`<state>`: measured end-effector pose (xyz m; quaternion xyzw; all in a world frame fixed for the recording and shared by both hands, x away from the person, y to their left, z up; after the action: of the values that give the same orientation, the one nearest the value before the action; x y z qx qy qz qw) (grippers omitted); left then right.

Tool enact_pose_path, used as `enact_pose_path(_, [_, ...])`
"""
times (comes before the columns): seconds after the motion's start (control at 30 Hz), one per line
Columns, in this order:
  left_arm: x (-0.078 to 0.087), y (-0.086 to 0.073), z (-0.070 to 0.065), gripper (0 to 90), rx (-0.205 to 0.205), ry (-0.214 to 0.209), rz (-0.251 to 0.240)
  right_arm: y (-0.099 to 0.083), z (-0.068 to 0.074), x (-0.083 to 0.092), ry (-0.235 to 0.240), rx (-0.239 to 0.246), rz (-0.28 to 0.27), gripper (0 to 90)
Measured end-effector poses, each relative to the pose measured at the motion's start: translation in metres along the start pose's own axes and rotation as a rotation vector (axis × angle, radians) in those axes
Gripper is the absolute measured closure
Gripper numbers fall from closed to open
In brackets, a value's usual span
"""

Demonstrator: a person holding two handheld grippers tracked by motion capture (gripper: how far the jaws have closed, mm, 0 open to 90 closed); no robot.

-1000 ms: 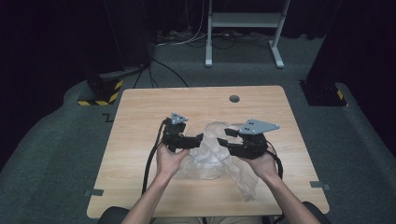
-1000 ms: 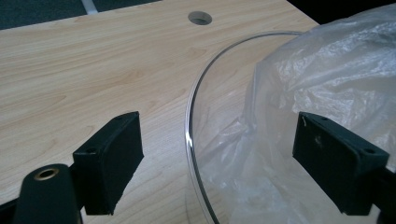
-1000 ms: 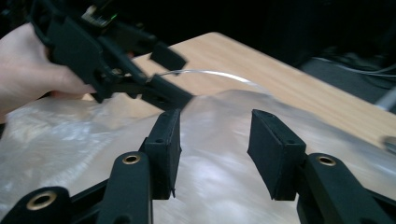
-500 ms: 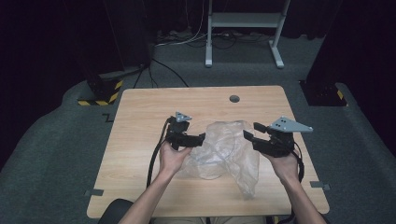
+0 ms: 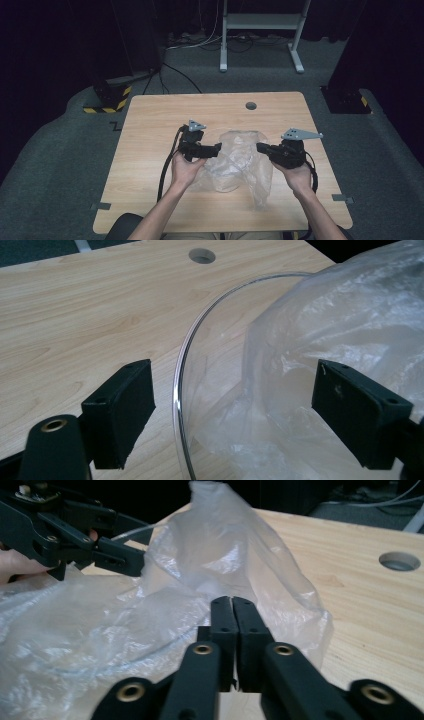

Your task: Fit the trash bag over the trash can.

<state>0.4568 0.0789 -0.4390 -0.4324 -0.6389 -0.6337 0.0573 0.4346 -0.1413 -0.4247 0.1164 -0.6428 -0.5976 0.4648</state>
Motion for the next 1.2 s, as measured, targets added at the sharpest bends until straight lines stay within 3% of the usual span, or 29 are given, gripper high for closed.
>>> enact_pose_path(0.23, [0.008, 0.000, 0.000, 17.2, -0.005, 0.004, -0.024, 0.011, 0.007, 0.000, -0.003, 0.043, -0.048, 89.8])
enact_pose_path(0.4, [0.020, -0.001, 0.002, 17.1, 0.002, 0.008, -0.052, 0.019, 0.020, -0.012, 0.023, 0.101, -0.044, 89.8])
enact_pose_path(0.83, [0.049, -0.011, 0.011, 17.3, 0.023, 0.035, -0.097, 0.022, 0.046, -0.060, 0.102, 0.255, 0.086, 89.7])
enact_pose_path(1.03, [0.051, -0.017, 0.013, 17.3, 0.024, 0.059, -0.083, 0.024, 0.053, -0.068, 0.103, 0.324, 0.118, 87.8])
enact_pose_path(1.2, [0.050, -0.017, 0.012, 17.3, 0.026, 0.057, -0.082, 0.023, 0.057, -0.071, 0.127, 0.340, 0.122, 80.9])
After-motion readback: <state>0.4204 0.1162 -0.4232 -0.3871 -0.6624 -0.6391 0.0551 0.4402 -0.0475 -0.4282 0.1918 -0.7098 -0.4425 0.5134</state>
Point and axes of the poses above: each handheld gripper's, and its own axes: x roughly backward along the jaws, y roughly out of its top, z roughly to its left, the point moved 7 cm from there along -x, roughly forward along the jaws, and after that the axes turned 4 degrees about x, right-handed, at the moved point
